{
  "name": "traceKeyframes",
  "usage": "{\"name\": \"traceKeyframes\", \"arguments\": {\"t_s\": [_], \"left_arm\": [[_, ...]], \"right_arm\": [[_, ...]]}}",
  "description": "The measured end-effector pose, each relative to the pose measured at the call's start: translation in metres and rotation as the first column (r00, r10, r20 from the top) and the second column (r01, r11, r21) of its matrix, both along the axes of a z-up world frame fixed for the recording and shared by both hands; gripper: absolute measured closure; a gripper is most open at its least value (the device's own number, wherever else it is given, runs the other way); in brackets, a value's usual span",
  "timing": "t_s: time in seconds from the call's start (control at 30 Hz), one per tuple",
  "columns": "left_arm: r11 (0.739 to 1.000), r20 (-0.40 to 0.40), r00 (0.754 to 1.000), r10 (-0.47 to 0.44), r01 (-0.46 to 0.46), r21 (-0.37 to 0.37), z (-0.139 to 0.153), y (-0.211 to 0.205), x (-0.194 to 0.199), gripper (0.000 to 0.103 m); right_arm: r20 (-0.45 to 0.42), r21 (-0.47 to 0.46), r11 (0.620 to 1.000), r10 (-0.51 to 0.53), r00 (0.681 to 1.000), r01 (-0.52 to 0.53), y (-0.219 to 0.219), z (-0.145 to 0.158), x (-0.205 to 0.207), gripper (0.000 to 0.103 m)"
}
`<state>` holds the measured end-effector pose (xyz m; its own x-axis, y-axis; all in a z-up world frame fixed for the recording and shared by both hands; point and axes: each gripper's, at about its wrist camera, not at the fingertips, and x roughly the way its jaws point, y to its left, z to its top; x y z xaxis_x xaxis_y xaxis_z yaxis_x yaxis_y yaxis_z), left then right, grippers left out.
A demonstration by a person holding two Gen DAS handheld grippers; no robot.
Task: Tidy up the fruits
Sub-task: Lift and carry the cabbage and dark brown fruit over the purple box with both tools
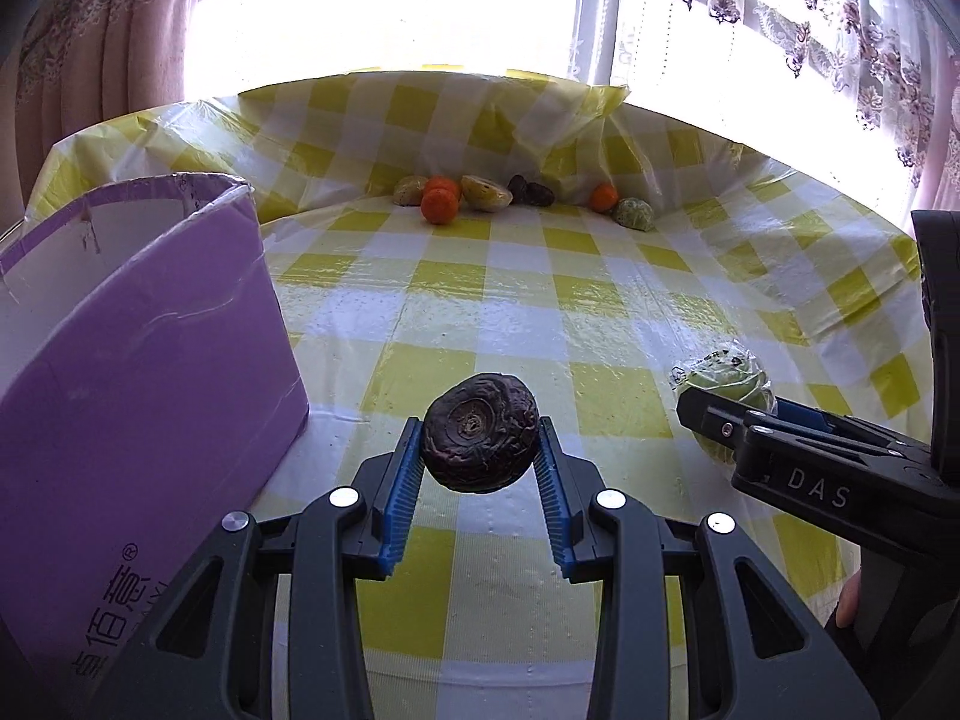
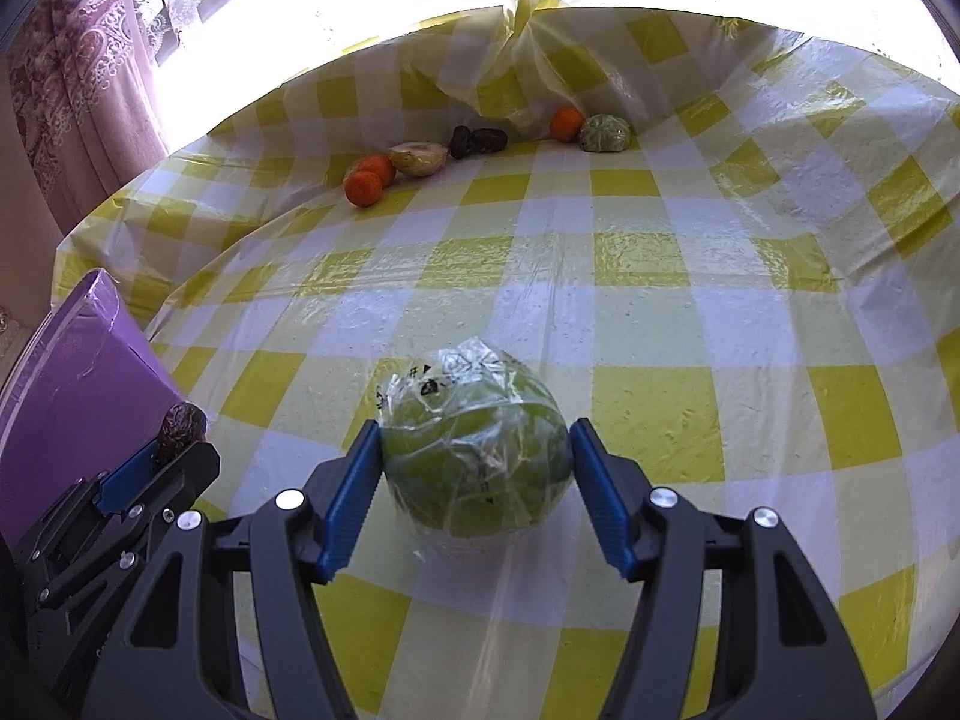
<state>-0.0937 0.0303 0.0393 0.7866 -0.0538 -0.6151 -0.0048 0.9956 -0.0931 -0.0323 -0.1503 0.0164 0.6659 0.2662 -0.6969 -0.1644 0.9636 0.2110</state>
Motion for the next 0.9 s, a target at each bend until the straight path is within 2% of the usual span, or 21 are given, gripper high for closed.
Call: {"name": "traceKeyframes", "arguments": {"t_s": [0.17, 0.3, 0.4, 0.53, 0.6, 0.7, 0.8, 0.9], "left_arm": [[1.0, 0.035, 0.999, 0.015, -0.015, 0.002, 0.006, 0.005, -0.012, 0.069], [0.999, 0.102, 0.994, 0.032, -0.036, 0.031, 0.02, 0.006, -0.029, 0.069], [0.997, 0.169, 0.984, 0.053, -0.063, 0.052, 0.033, 0.01, -0.046, 0.069], [0.993, 0.247, 0.965, 0.091, -0.107, 0.051, 0.054, 0.025, -0.076, 0.069], [0.988, 0.292, 0.948, 0.124, -0.145, 0.051, 0.065, 0.036, -0.092, 0.069], [0.971, 0.339, 0.92, 0.198, -0.231, 0.059, 0.081, 0.055, -0.11, 0.069], [0.949, 0.343, 0.897, 0.279, -0.313, 0.048, 0.09, 0.08, -0.12, 0.069], [0.927, 0.316, 0.882, 0.35, -0.376, 0.021, 0.099, 0.105, -0.126, 0.069]], "right_arm": [[0.046, -0.019, 1.0, 0.016, 0.999, -0.015, 0.009, 0.006, -0.009, 0.039], [0.088, -0.021, 0.999, 0.027, 0.996, -0.025, 0.017, 0.011, -0.016, 0.039], [0.138, -0.007, 0.999, 0.044, 0.989, -0.044, 0.023, 0.017, -0.027, 0.039], [0.197, 0.008, 0.993, 0.117, 0.973, -0.121, 0.046, 0.03, -0.048, 0.039], [0.245, -0.011, 0.985, 0.17, 0.954, -0.172, 0.064, 0.042, -0.061, 0.039], [0.332, -0.034, 0.966, 0.251, 0.909, -0.255, 0.091, 0.067, -0.082, 0.039], [0.395, -0.058, 0.947, 0.313, 0.864, -0.316, 0.115, 0.087, -0.099, 0.039], [0.424, -0.076, 0.929, 0.36, 0.831, -0.363, 0.138, 0.101, -0.108, 0.039]]}}
